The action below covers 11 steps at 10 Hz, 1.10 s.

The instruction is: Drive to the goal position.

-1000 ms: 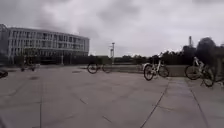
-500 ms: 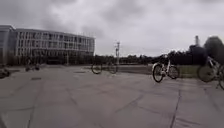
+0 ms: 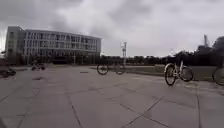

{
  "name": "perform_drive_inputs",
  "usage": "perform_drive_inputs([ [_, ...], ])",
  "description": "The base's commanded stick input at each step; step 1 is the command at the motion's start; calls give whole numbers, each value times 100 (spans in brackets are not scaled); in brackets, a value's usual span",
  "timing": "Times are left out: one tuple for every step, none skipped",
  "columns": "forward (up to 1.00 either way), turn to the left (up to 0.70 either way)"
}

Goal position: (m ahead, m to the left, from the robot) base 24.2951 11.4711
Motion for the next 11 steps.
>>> perform_drive_inputs([
  [67, 20],
  [67, 20],
  [67, 20],
  [67, 20],
  [67, 20],
  [67, 20],
  [67, 20],
  [67, 20],
  [67, 20],
  [67, 20],
  [67, 20],
])
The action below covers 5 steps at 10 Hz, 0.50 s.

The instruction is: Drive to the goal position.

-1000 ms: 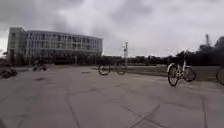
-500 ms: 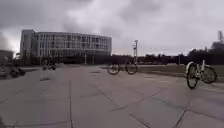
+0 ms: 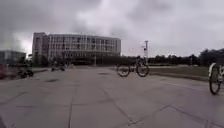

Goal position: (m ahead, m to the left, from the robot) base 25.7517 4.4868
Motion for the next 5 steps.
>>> perform_drive_inputs([
  [67, 20],
  [67, 20],
  [67, 20],
  [67, 15],
  [67, 13],
])
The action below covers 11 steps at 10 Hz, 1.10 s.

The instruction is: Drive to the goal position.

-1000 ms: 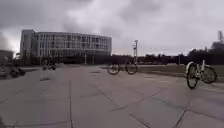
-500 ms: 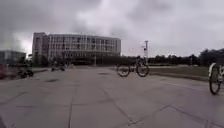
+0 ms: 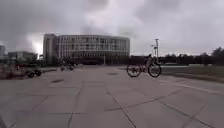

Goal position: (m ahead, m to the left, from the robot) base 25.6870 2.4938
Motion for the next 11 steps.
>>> perform_drive_inputs([
  [67, 11],
  [67, 8],
  [67, 5],
  [67, 2],
  [67, 0],
  [67, 0],
  [67, 0],
  [67, 0],
  [67, 0],
  [67, -2],
  [67, -6],
])
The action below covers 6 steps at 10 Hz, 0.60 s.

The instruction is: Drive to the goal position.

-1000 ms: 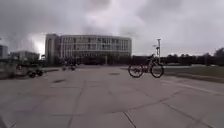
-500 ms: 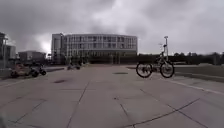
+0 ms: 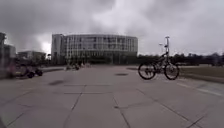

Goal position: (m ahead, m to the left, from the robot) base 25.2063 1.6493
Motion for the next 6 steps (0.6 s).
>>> perform_drive_inputs([
  [67, -9],
  [67, -8],
  [67, -5],
  [67, -3],
  [67, -1],
  [67, 2],
])
